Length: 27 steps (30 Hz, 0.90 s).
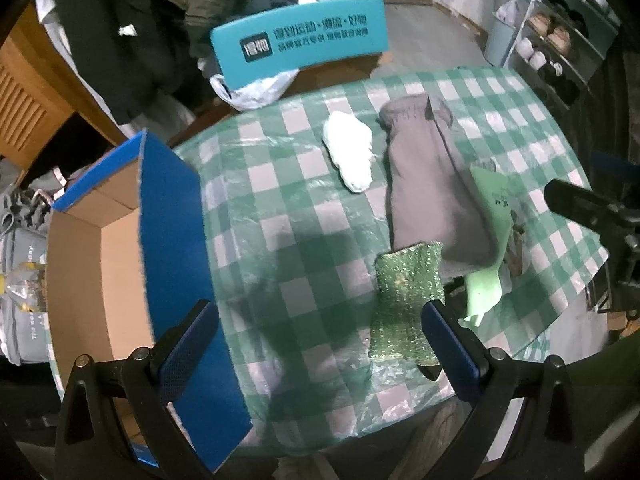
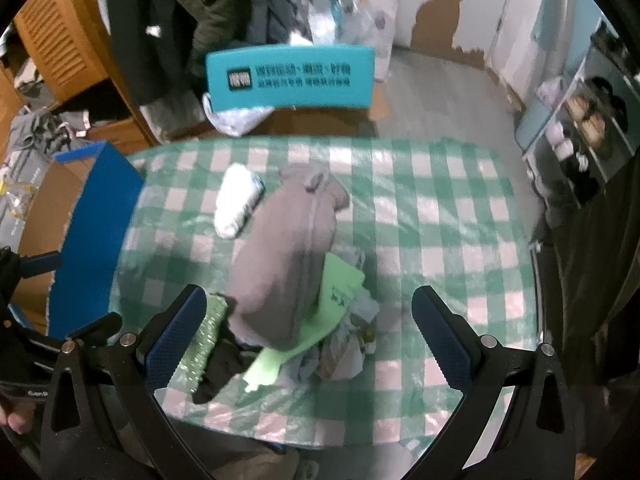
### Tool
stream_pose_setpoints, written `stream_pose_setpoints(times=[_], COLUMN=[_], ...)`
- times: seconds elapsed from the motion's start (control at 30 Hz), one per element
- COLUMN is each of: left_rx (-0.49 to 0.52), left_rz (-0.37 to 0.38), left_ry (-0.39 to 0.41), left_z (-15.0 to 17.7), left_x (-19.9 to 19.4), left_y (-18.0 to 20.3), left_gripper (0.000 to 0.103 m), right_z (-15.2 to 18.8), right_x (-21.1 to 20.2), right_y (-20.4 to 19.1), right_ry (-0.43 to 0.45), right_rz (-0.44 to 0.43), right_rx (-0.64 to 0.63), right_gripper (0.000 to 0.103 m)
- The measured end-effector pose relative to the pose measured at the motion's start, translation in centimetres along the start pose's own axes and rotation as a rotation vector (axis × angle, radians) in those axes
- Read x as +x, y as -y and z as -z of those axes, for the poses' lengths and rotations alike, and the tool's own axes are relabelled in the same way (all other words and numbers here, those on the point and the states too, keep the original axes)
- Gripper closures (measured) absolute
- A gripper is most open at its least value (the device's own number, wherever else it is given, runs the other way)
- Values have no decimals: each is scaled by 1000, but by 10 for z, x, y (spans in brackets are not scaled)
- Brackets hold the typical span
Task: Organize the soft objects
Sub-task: 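Move both tools over the table toward the green sponge and grey glove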
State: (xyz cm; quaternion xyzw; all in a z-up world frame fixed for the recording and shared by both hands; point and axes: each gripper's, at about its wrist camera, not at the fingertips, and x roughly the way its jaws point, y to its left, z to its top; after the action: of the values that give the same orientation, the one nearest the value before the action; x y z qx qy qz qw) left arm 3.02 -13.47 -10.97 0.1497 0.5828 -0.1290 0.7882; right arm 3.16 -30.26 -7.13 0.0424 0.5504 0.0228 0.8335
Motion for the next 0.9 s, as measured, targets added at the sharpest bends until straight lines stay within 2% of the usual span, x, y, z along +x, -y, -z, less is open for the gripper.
stream_pose_setpoints(times=[0.23,0.47,0.9], left_rx=[-2,22,18], left_rz=[19,34,60], left_ry=[-45,-87,-163], left_z=[-6,-9,-14], left_x=[19,37,75], left_y=[13,32,47], left_gripper=[1,1,1], right_z=[10,10,15], right_x=[24,35,48], right_y=[14,26,32], right_ry=[-74,-98,-126], right_rz=[24,26,26], right_rx=[29,84,100], right_gripper=[2,2,2])
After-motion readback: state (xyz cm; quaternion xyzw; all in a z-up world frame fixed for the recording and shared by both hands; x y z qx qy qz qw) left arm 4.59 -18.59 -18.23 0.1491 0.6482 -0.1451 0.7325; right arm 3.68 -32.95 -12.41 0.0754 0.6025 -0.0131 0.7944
